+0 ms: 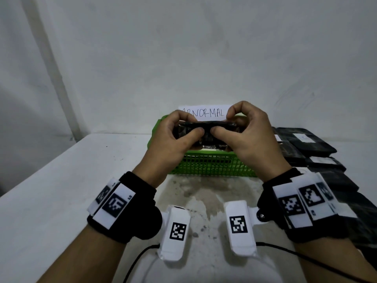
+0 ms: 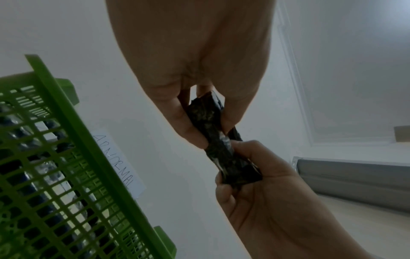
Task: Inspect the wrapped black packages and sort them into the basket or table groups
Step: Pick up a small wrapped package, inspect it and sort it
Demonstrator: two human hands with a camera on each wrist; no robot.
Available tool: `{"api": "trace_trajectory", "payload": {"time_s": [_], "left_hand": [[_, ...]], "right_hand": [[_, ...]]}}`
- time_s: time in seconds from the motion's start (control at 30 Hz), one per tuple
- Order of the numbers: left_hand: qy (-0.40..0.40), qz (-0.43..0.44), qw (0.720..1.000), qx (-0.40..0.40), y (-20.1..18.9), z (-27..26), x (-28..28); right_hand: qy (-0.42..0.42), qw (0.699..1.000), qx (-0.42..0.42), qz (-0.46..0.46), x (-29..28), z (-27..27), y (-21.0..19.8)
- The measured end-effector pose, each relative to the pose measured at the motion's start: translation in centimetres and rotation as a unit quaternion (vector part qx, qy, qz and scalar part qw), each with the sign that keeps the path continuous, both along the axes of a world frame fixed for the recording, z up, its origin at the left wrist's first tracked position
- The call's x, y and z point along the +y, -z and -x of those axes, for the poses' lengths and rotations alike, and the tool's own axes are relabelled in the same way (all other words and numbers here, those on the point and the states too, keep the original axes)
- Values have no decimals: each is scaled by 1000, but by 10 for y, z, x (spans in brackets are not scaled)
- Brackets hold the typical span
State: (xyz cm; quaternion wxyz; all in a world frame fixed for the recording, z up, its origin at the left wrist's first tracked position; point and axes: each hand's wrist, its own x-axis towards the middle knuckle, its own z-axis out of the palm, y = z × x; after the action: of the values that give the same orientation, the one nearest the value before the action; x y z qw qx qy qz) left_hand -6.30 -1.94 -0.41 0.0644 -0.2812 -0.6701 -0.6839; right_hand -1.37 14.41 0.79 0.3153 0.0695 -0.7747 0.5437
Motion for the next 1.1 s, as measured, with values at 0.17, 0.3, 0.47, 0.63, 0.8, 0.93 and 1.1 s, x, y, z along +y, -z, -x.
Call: {"api": "trace_trajectory", "payload": {"time_s": [0.17, 0.3, 0.47, 0.63, 0.8, 0.93, 1.1], "left_hand": [[-2, 15, 1000, 13, -3, -1, -3], [-21, 47, 998, -18, -2, -2, -2], [59, 7, 995, -81, -8, -11, 0], [32, -36, 997, -55, -6, -8, -1], [47, -43, 997, -51, -4, -6, 1], [43, -33, 998, -42, -2, -8, 6], [86, -63, 991, -80, -6, -7, 1]], "right_hand": [[-8, 999, 15, -36, 0, 0, 1], [-23, 997, 50, -50, 8, -3, -2], [-39, 995, 33, -81, 19, -6, -2], [-128, 990, -50, -18, 20, -3, -1], [-101, 991, -71, 59, 15, 0, -4], [-62, 997, -38, 41, 11, -1, -4], [-42, 995, -63, 58, 13, -1, -1]]}}
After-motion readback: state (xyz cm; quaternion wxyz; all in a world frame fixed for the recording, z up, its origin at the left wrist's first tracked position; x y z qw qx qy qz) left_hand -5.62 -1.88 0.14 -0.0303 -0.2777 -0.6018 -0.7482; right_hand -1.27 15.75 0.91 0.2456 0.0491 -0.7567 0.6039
